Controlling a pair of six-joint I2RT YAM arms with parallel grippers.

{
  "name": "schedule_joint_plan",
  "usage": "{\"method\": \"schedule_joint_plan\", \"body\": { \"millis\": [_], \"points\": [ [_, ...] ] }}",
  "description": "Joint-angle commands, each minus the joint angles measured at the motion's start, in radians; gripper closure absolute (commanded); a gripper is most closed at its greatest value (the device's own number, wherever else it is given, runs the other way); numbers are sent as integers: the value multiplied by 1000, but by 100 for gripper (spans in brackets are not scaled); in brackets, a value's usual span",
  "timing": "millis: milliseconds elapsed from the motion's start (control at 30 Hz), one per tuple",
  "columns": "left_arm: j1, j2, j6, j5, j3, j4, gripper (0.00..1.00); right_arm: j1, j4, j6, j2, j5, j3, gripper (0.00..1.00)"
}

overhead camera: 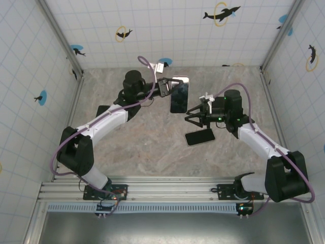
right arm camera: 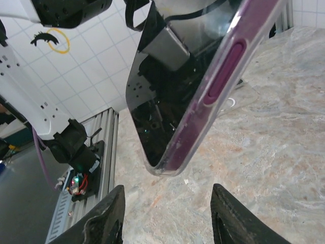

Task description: Take the phone out of the phone case

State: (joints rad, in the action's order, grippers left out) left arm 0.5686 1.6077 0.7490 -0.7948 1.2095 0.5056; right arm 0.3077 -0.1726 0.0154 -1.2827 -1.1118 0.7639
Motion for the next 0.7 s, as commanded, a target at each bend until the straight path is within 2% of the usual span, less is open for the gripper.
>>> {"method": "schedule_joint_plan", "body": {
  "millis": [0,333,667],
  "points": [
    [-4,-17,-139,-68,30,10,100,5,63,97,-2,-17,52,55],
    [-2,-5,-128,-115,56,37,100,45,85,157,-45,6,107,59],
    [-3,-3,-116,-123,59,52,100,65,137,191,-70,1,126,74]
  ]
}}
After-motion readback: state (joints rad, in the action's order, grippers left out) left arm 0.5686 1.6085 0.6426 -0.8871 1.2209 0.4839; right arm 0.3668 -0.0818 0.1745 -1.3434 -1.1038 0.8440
